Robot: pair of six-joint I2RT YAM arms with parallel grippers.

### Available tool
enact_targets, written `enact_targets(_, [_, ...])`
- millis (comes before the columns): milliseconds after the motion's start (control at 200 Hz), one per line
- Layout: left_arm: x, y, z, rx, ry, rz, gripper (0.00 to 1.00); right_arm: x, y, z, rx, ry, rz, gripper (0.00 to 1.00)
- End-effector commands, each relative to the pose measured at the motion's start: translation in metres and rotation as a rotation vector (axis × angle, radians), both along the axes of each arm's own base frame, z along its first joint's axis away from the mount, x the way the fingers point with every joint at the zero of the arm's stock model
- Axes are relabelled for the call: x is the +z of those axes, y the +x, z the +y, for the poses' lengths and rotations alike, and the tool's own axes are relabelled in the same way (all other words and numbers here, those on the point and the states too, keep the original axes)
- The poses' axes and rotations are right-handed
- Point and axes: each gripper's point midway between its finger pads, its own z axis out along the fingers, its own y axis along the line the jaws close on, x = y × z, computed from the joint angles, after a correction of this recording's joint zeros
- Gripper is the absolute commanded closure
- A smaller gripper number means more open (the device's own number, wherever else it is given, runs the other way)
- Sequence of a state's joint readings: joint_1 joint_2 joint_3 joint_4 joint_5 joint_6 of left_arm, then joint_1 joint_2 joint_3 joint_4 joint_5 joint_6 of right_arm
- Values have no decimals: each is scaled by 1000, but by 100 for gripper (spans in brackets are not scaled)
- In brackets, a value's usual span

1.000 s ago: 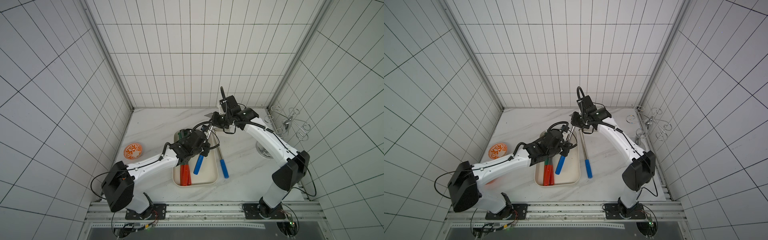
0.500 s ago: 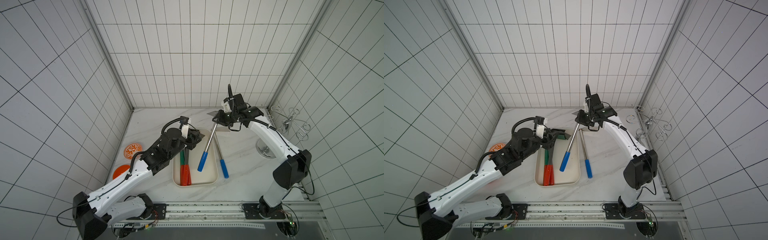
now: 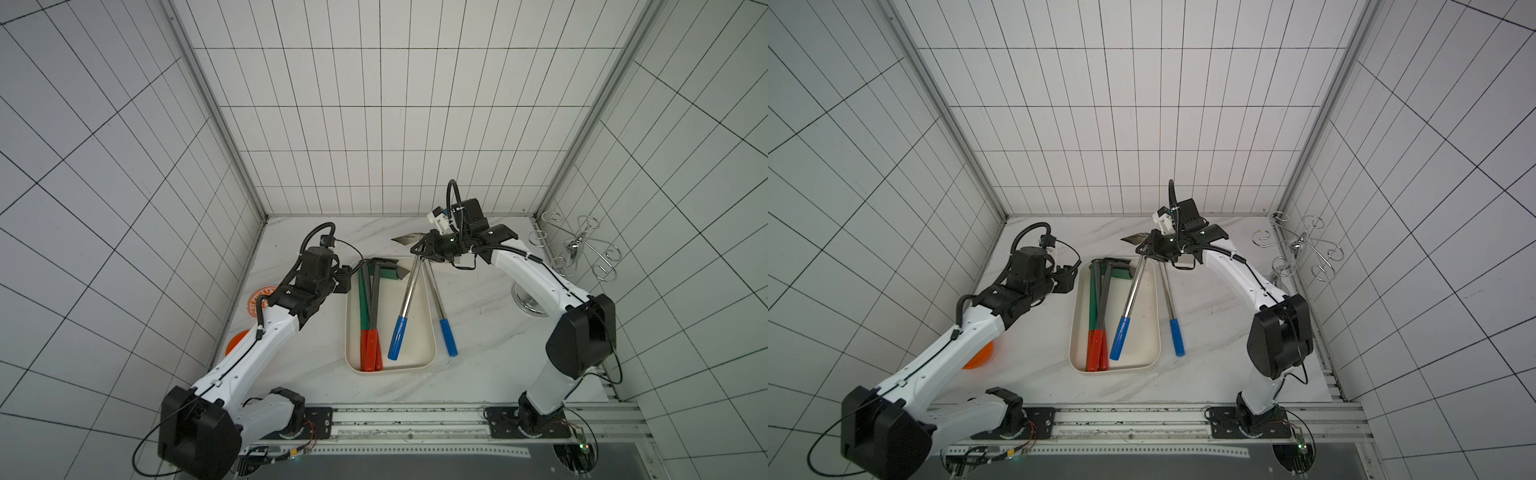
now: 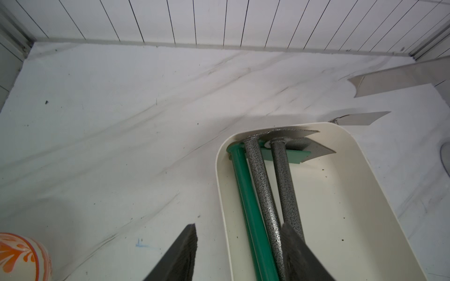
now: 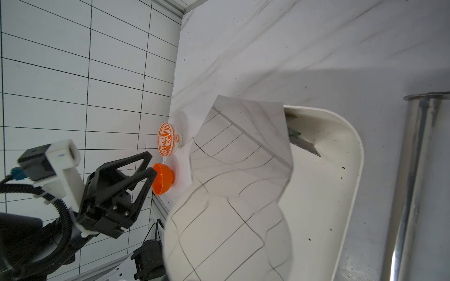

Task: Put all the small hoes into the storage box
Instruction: Place the hoe in the storage box.

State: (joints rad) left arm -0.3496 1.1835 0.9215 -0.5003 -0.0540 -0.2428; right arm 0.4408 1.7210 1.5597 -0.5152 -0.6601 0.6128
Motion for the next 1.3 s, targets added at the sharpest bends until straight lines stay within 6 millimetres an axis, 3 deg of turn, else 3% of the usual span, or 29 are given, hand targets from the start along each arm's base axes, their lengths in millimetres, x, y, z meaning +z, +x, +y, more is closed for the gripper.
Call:
enact_targets(0, [-18, -4, 8, 30, 28, 89, 43, 8, -12, 13, 69, 103, -17, 100])
enact_targets(310, [-54, -1, 12, 53, 68, 222, 43, -19, -11, 18, 86, 119, 29, 100])
enact_targets(580, [-76, 2, 9, 53, 76, 291, 46, -28, -13, 23, 91, 121, 29, 100])
enact_targets(885, [-85, 9, 4, 45, 66, 309, 49, -43, -20, 30, 97, 118, 57, 100])
enact_targets(1295, [-92, 14, -3, 29, 50, 322, 54, -57, -16, 32, 86, 106, 78, 100])
